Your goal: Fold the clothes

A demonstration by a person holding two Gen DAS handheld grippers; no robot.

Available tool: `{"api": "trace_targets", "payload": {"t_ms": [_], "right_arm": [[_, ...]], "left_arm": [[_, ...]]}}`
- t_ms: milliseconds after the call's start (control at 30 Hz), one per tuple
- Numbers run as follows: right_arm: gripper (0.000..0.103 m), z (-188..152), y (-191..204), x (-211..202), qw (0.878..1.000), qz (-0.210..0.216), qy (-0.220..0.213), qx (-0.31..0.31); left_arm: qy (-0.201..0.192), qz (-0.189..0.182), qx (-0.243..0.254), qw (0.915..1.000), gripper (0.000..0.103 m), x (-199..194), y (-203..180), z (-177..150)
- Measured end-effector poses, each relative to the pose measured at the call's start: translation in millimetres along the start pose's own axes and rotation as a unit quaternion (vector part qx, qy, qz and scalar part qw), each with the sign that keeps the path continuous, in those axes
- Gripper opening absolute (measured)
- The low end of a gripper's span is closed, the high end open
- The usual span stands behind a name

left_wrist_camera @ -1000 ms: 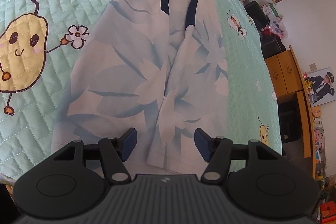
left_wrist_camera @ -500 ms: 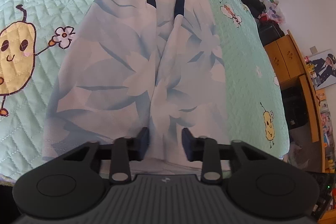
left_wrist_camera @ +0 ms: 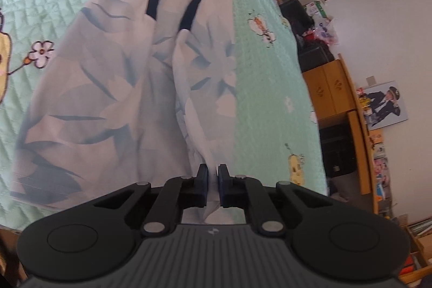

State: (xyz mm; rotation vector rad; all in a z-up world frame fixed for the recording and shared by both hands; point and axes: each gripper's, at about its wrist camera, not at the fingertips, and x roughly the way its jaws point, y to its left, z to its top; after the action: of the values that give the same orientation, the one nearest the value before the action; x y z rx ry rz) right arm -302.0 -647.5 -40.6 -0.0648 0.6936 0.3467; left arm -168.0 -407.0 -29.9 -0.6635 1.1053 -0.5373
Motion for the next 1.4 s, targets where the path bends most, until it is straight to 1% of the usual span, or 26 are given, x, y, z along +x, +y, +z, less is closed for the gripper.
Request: {"api": "trace_targets", "payload": {"t_ms": [67,100,200,300,367,433,500,567,700,800,900,1100,1300,1400], "right_arm": [[0.079,3.5,6.8,1.9,1.0,-0.014,-0.007,-0.016],[0.081,4.7,10.1,4.0,0.999,-0.018,-0.008,-0.025],[0.082,7.2,19.7,12.0,0.998,-0.032,-0.009,-0.049],[0.082,7.2,28.0,25.3,0.995,-0.059,-0.001,-0.077],[0.082,7.5,32.1,33.6,0.991,-0.094,-0.002,-0.096],[0.082,8.4,32.7,40.3,0.984,-0.138,-0.002,-0.114],[0.082,7.4,31.5,44.3,0.975,-0.18,0.005,-0.129],[0.082,4.6,29.3,40.5,0.969,-0.204,0.011,-0.142],[0.082,-5.0,20.5,30.0,0.961,-0.238,0.023,-0.14],[0.083,-8.4,13.3,29.5,0.965,-0.231,0.033,-0.118],[0.083,-7.9,12.8,31.0,0.966,-0.229,0.038,-0.114],[0.083,-7.5,13.1,34.6,0.97,-0.211,0.05,-0.114],[0.085,-14.2,23.9,29.1,0.967,-0.195,0.059,-0.15],[0.086,-17.6,28.0,20.9,0.969,-0.182,0.06,-0.158]], "left_arm": [[0.001,-0.016,-0.007,0.9998,0.007,0.1,-6.4,2.0],[0.002,-0.024,-0.011,0.9996,0.007,0.1,-9.5,3.1],[0.002,-0.046,-0.022,0.9987,0.007,0.2,-17.2,6.4],[0.001,-0.061,-0.033,0.9976,0.007,-0.7,-20.5,10.1],[0.0,-0.067,-0.036,0.9971,0.007,-3.0,-20.7,11.2],[0.0,-0.07,-0.036,0.9969,0.007,-5.7,-20.2,11.1],[0.006,-0.061,-0.028,0.9977,0.007,-7.5,-16.0,8.5],[0.012,-0.051,-0.022,0.9984,0.007,-8.4,-10.7,5.6],[0.034,-0.005,-0.029,0.999,0.007,2.9,15.2,-4.5],[0.049,0.029,-0.033,0.9978,0.007,10.8,33.9,-11.6],[0.051,0.052,-0.025,0.997,0.007,12.6,43.8,-13.0],[0.05,0.058,-0.01,0.997,0.007,11.5,49.2,-11.4],[0.057,0.067,0.019,0.9959,0.007,13.2,44.1,-13.9],[0.05,0.074,0.044,0.995,0.007,6.0,36.4,-12.7]]}}
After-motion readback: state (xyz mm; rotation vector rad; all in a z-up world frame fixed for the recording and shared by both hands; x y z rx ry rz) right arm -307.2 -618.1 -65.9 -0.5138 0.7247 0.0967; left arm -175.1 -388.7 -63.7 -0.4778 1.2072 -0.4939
